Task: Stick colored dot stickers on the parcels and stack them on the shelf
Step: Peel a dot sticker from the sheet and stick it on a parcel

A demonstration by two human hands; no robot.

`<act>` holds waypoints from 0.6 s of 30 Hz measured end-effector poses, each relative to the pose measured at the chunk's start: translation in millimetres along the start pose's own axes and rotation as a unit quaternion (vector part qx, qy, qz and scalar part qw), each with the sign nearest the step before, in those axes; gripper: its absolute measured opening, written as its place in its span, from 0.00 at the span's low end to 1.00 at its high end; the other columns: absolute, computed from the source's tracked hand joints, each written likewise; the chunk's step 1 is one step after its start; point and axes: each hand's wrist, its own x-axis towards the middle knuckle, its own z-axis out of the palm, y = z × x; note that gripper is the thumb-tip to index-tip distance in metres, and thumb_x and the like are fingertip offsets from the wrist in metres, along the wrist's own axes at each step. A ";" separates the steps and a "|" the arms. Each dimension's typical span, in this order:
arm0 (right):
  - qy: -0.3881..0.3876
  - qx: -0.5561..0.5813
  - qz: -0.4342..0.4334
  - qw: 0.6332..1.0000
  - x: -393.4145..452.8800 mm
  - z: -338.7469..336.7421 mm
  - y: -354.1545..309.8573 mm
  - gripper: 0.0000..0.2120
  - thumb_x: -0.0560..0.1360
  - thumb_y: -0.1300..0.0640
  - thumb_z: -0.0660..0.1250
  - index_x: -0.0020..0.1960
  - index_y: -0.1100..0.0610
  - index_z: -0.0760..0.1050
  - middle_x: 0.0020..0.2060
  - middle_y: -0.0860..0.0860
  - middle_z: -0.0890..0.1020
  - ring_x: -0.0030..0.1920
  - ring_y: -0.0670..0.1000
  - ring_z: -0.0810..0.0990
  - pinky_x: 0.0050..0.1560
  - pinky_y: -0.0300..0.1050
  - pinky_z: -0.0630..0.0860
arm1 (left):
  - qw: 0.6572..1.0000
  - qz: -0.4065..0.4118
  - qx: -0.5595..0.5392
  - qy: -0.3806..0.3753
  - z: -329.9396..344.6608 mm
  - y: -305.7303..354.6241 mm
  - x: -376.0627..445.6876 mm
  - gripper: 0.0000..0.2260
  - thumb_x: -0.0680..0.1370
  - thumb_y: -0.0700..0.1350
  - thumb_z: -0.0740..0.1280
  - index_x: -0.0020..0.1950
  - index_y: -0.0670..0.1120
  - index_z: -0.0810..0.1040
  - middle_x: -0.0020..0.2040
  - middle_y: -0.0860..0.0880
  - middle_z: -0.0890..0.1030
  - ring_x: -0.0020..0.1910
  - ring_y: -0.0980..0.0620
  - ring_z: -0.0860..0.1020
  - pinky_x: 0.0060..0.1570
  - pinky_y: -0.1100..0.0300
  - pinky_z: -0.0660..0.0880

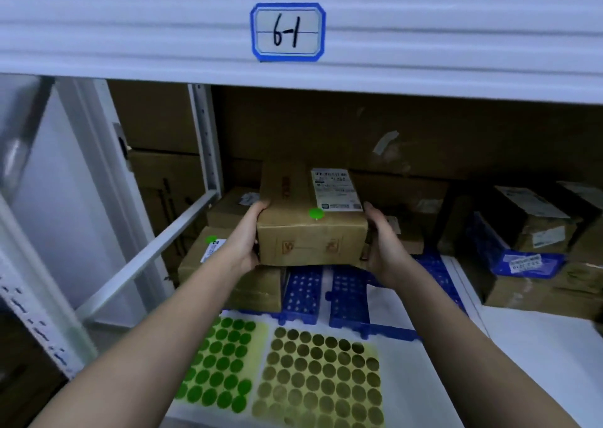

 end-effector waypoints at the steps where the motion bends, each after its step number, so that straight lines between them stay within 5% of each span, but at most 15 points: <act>1: -0.004 -0.005 0.007 1.000 6.1 7.0 1.9 0.25 0.73 0.34 0.61 0.64 0.45 0.70 0.58 0.53 0.78 0.60 0.57 0.75 0.63 0.59 0.72 | 1.000 -0.004 -0.009 0.009 -5.8 2.7 3.4 0.22 0.72 0.63 0.65 0.57 0.50 0.77 0.55 0.40 0.79 0.55 0.40 0.76 0.52 0.44 0.75; 5: 0.014 0.017 0.018 1.000 22.7 43.1 8.8 0.36 0.69 0.31 0.65 0.72 0.45 0.61 0.63 0.53 0.73 0.66 0.58 0.70 0.65 0.62 0.69 | 0.999 -0.011 -0.037 0.034 -14.8 9.3 10.3 0.19 0.74 0.64 0.61 0.51 0.49 0.76 0.47 0.40 0.79 0.47 0.41 0.75 0.42 0.48 0.73; 8: 0.051 0.055 0.018 0.997 35.7 73.9 17.4 0.47 0.65 0.32 0.69 0.76 0.48 0.53 0.69 0.56 0.69 0.66 0.61 0.71 0.60 0.59 0.73 | 0.997 -0.012 -0.060 0.047 -17.2 10.9 13.7 0.24 0.72 0.66 0.62 0.57 0.49 0.76 0.48 0.40 0.80 0.48 0.40 0.77 0.46 0.47 0.75; 12: 0.079 0.061 0.020 0.995 48.0 112.6 31.7 0.44 0.67 0.36 0.72 0.73 0.49 0.53 0.56 0.54 0.76 0.59 0.57 0.76 0.55 0.54 0.77 | 0.994 -0.015 -0.100 0.038 -16.6 12.2 18.2 0.17 0.77 0.59 0.61 0.53 0.46 0.77 0.42 0.40 0.79 0.42 0.42 0.77 0.43 0.50 0.74; 14: 0.080 0.045 0.013 0.996 51.2 127.9 36.5 0.43 0.67 0.37 0.72 0.72 0.49 0.53 0.55 0.54 0.76 0.57 0.55 0.76 0.45 0.48 0.77 | 0.995 -0.021 -0.093 0.015 -16.1 12.4 17.5 0.16 0.77 0.58 0.64 0.50 0.44 0.76 0.41 0.40 0.78 0.41 0.43 0.77 0.39 0.50 0.74; 18: 0.062 0.020 0.006 0.998 59.1 126.5 27.2 0.31 0.71 0.36 0.67 0.66 0.51 0.62 0.49 0.52 0.76 0.52 0.53 0.76 0.53 0.49 0.74 | 0.996 0.008 -0.069 0.050 -38.4 18.8 29.6 0.43 0.64 0.63 0.73 0.74 0.53 0.60 0.61 0.43 0.77 0.57 0.41 0.76 0.55 0.41 0.73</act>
